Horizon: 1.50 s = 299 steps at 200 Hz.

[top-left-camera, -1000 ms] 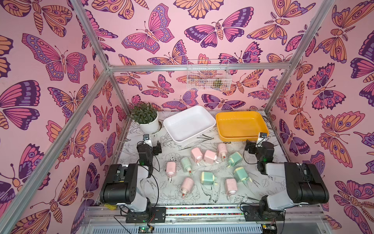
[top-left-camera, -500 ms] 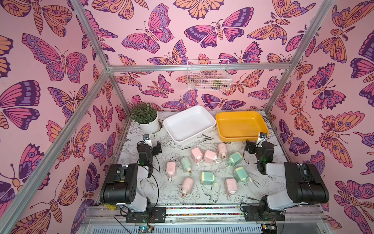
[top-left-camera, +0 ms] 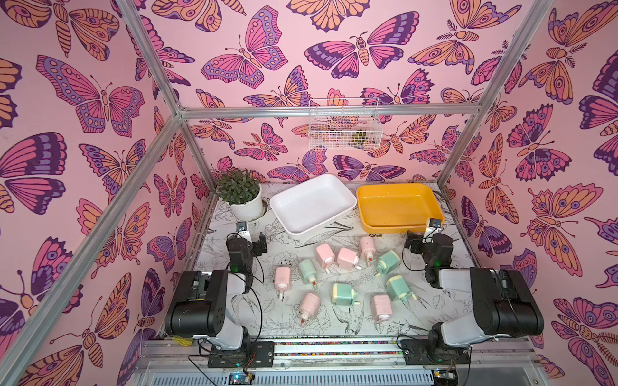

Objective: Place the pencil sharpeners by color into the storage box
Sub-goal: Adjust the storage box at the center of the board.

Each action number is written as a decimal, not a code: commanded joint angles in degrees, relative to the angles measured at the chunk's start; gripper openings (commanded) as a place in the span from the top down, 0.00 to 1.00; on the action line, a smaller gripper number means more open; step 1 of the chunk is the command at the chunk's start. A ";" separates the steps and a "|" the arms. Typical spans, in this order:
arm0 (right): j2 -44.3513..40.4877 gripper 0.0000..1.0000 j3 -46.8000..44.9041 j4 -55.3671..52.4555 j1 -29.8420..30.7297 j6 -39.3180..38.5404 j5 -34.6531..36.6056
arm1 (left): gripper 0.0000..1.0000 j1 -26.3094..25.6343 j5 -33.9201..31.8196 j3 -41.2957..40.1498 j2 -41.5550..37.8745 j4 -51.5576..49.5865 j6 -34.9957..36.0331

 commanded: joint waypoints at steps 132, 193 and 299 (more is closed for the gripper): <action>-21.82 0.01 12.70 -30.12 -0.28 22.75 5.35 | 0.00 -22.16 -22.54 24.83 -19.66 -58.46 -33.40; -23.48 0.01 18.66 -38.20 -0.28 25.63 -4.08 | 0.00 -17.62 -9.98 42.60 1.64 -76.16 -41.17; -27.44 0.01 19.08 -48.43 -0.27 21.99 -2.03 | 0.03 -15.31 -7.51 56.35 19.22 -78.04 -36.13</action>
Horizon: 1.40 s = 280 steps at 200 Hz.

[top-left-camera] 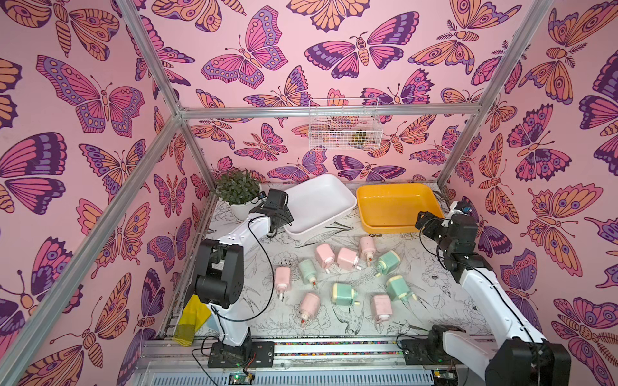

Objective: Place the pencil sharpeners by color into the storage box
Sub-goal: Adjust the storage box at the center of the board.

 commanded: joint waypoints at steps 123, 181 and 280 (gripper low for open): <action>-1.91 0.01 1.10 -4.70 -0.30 -2.44 0.15 | 0.66 1.00 5.78 5.29 6.20 -3.24 0.12; -0.28 0.01 1.38 -3.72 -0.30 -1.63 -1.17 | 0.84 1.20 4.05 5.00 5.24 -3.19 0.11; 0.92 0.01 2.33 -3.79 -0.30 -0.36 -2.95 | 1.00 4.75 2.73 9.06 4.57 -3.22 13.82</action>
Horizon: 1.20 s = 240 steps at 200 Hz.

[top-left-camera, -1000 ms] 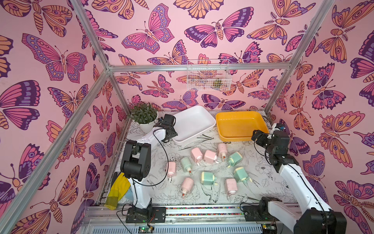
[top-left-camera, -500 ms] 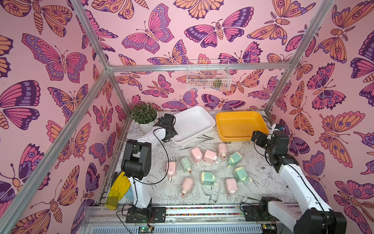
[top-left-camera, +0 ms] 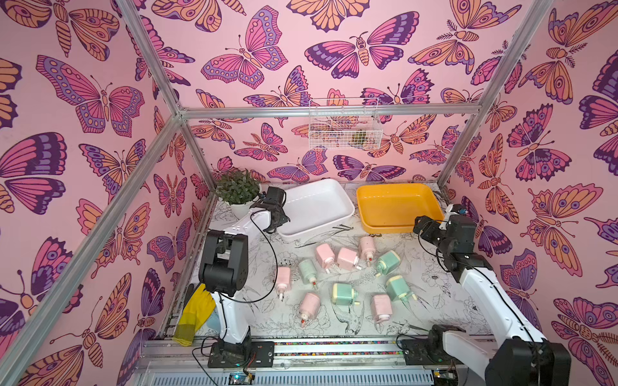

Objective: Place the pencil sharpeners by color into the storage box
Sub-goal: Adjust the storage box at the center of the board.

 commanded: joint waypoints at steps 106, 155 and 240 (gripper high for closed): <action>0.76 0.01 3.04 0.07 -0.21 1.87 -1.60 | 1.00 5.01 9.38 13.74 5.32 -9.80 27.27; 1.35 0.01 4.11 -0.78 -0.21 1.56 -2.17 | 1.00 5.06 5.77 16.42 8.94 -10.52 25.85; 0.61 0.01 3.85 -1.90 -0.21 1.11 -1.30 | 1.00 5.12 4.57 15.97 8.78 -10.73 29.43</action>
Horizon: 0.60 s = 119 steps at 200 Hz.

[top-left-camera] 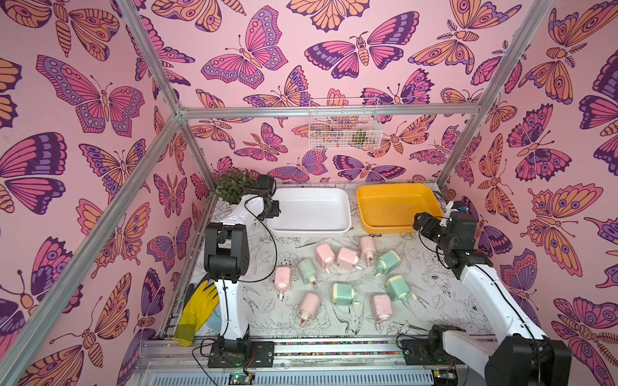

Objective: Place the pencil sharpeners by color into the storage box
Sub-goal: Adjust the storage box at the center of the board.

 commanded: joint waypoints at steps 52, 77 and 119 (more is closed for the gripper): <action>-1.01 0.01 1.54 -1.68 -0.21 -0.44 0.30 | 1.00 1.43 2.94 -3.47 -2.93 -1.39 5.08; -1.05 0.01 1.36 -1.49 -0.21 -0.19 0.32 | 1.00 1.76 5.93 -4.92 -4.36 -1.43 4.15; -1.07 0.01 1.54 -1.45 -0.21 0.06 0.04 | 0.96 1.78 3.06 -5.67 -5.18 -2.24 2.88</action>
